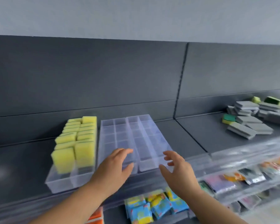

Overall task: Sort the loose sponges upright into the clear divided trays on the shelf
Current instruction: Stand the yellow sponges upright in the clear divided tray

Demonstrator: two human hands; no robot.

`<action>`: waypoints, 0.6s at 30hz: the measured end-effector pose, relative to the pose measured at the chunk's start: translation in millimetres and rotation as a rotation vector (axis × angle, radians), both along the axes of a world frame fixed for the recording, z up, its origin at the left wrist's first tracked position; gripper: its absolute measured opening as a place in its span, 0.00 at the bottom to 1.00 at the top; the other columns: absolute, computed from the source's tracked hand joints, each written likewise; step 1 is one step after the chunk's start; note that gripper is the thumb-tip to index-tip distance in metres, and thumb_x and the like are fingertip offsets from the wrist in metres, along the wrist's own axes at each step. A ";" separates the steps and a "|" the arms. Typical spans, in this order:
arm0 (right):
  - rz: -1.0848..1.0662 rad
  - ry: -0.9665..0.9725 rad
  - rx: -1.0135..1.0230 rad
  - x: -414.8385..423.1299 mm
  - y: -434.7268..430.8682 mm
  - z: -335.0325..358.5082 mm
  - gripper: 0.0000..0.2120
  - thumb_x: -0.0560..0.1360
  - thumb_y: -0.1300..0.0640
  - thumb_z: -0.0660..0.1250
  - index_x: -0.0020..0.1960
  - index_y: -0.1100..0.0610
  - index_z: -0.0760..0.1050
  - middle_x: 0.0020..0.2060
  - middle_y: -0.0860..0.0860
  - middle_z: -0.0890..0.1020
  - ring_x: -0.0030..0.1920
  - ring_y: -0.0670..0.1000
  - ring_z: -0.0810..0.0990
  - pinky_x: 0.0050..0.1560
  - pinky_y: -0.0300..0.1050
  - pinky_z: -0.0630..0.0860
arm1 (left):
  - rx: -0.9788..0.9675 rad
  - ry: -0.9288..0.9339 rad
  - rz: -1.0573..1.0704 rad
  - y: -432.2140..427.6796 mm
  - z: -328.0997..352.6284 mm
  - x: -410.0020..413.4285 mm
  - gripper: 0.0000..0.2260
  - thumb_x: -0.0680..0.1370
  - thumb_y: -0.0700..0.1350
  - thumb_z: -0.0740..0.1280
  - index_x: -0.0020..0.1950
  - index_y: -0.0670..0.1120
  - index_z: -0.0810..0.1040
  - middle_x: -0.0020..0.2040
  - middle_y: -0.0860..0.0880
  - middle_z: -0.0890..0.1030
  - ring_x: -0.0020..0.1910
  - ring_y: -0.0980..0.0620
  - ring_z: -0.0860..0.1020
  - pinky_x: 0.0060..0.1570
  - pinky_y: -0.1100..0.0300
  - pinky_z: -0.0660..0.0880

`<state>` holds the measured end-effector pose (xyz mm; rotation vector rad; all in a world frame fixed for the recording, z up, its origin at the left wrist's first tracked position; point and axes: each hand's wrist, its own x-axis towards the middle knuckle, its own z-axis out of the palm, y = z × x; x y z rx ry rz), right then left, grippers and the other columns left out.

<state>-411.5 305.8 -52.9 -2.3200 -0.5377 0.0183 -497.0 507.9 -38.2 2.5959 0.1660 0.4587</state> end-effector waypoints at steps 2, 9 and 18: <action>-0.077 0.082 -0.029 0.7 -65.1 -12.7 0.21 0.73 0.48 0.69 0.64 0.46 0.69 0.55 0.45 0.79 0.48 0.44 0.76 0.49 0.36 0.69 | -0.063 0.058 -0.046 -51.4 -12.5 11.2 0.20 0.77 0.51 0.66 0.68 0.54 0.69 0.63 0.57 0.73 0.62 0.59 0.73 0.59 0.68 0.66; -0.354 0.313 -0.113 -11.4 -292.4 -38.4 0.28 0.71 0.40 0.68 0.68 0.45 0.66 0.59 0.46 0.77 0.57 0.49 0.77 0.54 0.42 0.72 | -0.198 0.235 -0.167 -220.4 -48.8 57.1 0.25 0.73 0.49 0.71 0.69 0.52 0.70 0.62 0.53 0.75 0.56 0.56 0.74 0.54 0.66 0.68; -0.563 0.258 -0.067 10.7 -426.3 -34.0 0.29 0.70 0.38 0.68 0.68 0.45 0.67 0.58 0.46 0.79 0.57 0.48 0.77 0.59 0.45 0.74 | -0.201 0.318 -0.339 -355.8 -54.2 144.8 0.25 0.74 0.52 0.69 0.69 0.54 0.66 0.60 0.56 0.73 0.59 0.53 0.73 0.58 0.57 0.71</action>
